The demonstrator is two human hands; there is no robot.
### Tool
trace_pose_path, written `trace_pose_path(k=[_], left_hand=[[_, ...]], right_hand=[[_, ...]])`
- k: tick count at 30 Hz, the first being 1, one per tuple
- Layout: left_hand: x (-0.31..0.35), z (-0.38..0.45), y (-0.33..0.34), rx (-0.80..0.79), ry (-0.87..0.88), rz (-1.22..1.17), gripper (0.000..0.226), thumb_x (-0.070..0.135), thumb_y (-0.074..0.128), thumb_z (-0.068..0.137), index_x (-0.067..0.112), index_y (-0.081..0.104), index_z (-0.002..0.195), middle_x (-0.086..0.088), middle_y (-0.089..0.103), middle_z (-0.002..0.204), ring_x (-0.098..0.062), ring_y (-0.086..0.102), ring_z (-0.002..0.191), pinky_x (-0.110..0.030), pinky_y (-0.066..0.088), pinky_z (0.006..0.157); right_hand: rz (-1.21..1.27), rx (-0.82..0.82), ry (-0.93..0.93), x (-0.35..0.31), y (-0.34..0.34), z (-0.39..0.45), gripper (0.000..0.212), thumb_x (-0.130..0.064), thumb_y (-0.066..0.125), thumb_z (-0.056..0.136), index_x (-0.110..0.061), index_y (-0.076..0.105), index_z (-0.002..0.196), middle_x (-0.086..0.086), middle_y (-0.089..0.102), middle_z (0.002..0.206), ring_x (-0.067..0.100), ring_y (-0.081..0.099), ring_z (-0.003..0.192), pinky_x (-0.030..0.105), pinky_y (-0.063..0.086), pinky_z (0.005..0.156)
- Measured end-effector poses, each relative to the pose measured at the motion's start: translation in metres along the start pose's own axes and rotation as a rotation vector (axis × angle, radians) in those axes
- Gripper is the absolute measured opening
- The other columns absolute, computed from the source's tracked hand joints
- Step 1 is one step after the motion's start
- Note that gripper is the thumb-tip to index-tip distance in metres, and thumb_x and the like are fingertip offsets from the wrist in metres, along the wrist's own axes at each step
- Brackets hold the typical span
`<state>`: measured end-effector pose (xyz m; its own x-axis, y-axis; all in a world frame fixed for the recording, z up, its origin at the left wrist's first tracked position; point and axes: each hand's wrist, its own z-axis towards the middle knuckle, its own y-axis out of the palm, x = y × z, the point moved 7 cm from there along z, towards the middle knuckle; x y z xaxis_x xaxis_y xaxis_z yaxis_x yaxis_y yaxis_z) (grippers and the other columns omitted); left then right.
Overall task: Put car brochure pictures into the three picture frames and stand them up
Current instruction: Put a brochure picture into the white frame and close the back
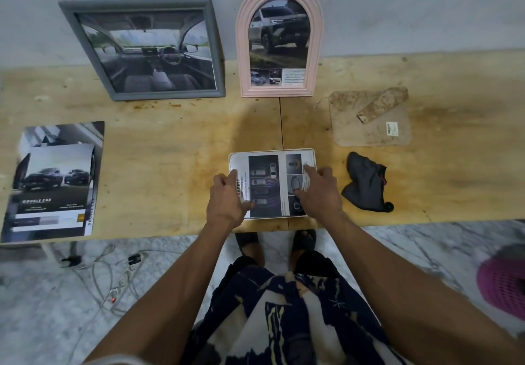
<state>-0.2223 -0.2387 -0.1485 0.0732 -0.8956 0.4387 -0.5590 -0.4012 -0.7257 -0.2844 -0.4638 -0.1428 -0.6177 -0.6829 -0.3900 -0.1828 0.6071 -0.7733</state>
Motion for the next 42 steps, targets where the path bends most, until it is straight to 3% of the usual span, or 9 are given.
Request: trace_pose_path(k=[8, 13, 17, 24, 31, 37, 40, 42], left_hand=[[-0.001, 0.011, -0.010, -0.010, 0.018, 0.062, 0.091, 0.047, 0.082, 0.073, 0.018, 0.033, 0.144, -0.007, 0.034, 0.137, -0.030, 0.050, 0.119, -0.048, 0.055, 0.085], [0.012, 0.016, -0.031, 0.104, 0.027, 0.117, 0.079, 0.060, 0.072, 0.078, 0.015, 0.044, 0.136, -0.008, 0.040, 0.135, -0.029, 0.045, 0.122, -0.045, 0.053, 0.085], [0.051, 0.028, -0.040, 0.159, 0.088, 0.071, 0.074, 0.056, 0.072, 0.081, 0.014, 0.047, 0.136, -0.012, 0.043, 0.135, -0.031, 0.046, 0.122, -0.043, 0.052, 0.088], [0.165, 0.057, -0.014, 0.073, 0.143, -0.029, 0.067, 0.044, 0.075, 0.085, 0.014, 0.049, 0.138, -0.009, 0.050, 0.138, -0.028, 0.055, 0.119, -0.038, 0.050, 0.095], [0.250, 0.089, 0.036, -0.033, 0.016, -0.230, 0.069, 0.048, 0.078, 0.083, 0.013, 0.052, 0.136, -0.003, 0.060, 0.123, -0.023, 0.060, 0.110, -0.034, 0.051, 0.094], [0.280, 0.106, 0.059, 0.005, -0.125, -0.219, 0.074, 0.035, 0.073, 0.090, 0.007, 0.039, 0.149, -0.012, 0.054, 0.143, -0.029, 0.054, 0.127, -0.026, 0.043, 0.092], [0.282, 0.114, 0.066, 0.001, -0.197, -0.238, 0.077, 0.040, 0.075, 0.085, 0.007, 0.043, 0.147, -0.009, 0.057, 0.140, -0.028, 0.056, 0.125, -0.033, 0.048, 0.103], [0.285, 0.116, 0.069, 0.008, -0.228, -0.260, 0.071, 0.043, 0.076, 0.081, 0.008, 0.051, 0.137, -0.006, 0.062, 0.130, -0.026, 0.060, 0.119, -0.036, 0.051, 0.101]], right_hand=[[0.027, 0.028, 0.061, -0.004, -0.003, 0.003, 0.065, -0.038, 0.072, 0.082, -0.028, 0.039, 0.138, 0.006, 0.037, 0.132, 0.027, 0.041, 0.122, 0.042, 0.050, 0.088], [0.099, 0.097, 0.050, -0.004, -0.018, 0.006, 0.059, -0.039, 0.063, 0.086, -0.024, 0.038, 0.137, 0.007, 0.039, 0.131, 0.028, 0.044, 0.119, 0.041, 0.048, 0.083], [0.162, 0.149, 0.029, 0.008, -0.045, 0.024, 0.051, -0.034, 0.062, 0.089, -0.020, 0.043, 0.134, 0.009, 0.041, 0.134, 0.031, 0.049, 0.116, 0.042, 0.049, 0.085], [0.266, 0.237, 0.079, 0.073, -0.123, 0.077, 0.046, -0.027, 0.057, 0.090, -0.018, 0.045, 0.133, 0.009, 0.043, 0.132, 0.030, 0.050, 0.116, 0.037, 0.045, 0.086], [0.335, 0.221, 0.169, 0.152, -0.182, 0.131, 0.051, -0.030, 0.060, 0.089, -0.017, 0.047, 0.137, 0.012, 0.046, 0.136, 0.031, 0.046, 0.124, 0.034, 0.042, 0.092], [0.324, 0.141, 0.237, 0.179, -0.194, 0.167, 0.056, -0.027, 0.055, 0.089, -0.012, 0.041, 0.141, 0.017, 0.048, 0.138, 0.033, 0.045, 0.127, 0.037, 0.038, 0.101], [0.284, 0.116, 0.226, 0.180, -0.194, 0.182, 0.052, -0.035, 0.051, 0.089, -0.011, 0.046, 0.135, 0.013, 0.050, 0.136, 0.031, 0.046, 0.124, 0.038, 0.035, 0.103], [0.309, 0.101, 0.242, 0.180, -0.192, 0.189, 0.053, -0.037, 0.051, 0.090, -0.011, 0.045, 0.135, 0.013, 0.049, 0.135, 0.031, 0.045, 0.124, 0.039, 0.037, 0.104]])
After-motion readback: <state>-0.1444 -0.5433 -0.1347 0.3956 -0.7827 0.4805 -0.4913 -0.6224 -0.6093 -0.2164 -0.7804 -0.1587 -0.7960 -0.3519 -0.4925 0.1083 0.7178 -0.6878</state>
